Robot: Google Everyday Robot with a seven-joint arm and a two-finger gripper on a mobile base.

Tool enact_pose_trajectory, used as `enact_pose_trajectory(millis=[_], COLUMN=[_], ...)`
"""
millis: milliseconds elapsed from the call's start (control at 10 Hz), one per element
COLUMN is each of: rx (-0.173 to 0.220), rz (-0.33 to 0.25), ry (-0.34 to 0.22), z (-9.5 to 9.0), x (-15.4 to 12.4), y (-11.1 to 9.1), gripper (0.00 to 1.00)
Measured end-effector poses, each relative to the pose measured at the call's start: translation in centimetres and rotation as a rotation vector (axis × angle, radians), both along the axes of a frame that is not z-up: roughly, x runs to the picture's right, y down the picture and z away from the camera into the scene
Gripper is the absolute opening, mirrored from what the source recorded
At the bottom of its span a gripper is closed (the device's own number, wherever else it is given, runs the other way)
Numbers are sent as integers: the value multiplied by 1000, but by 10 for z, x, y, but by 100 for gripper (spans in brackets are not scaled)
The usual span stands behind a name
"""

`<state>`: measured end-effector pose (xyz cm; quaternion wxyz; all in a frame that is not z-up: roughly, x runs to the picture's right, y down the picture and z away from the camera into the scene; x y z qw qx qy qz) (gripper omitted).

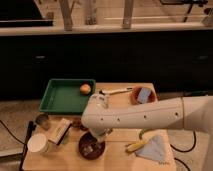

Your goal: Place fork in purple bowl

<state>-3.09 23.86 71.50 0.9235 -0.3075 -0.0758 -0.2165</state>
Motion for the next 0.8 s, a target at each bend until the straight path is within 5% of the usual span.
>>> enact_pose_trajectory(millis=[800], rx=[-2], rz=[-3], ry=[-4], z=[-1], x=[-1], y=[1], gripper=[58])
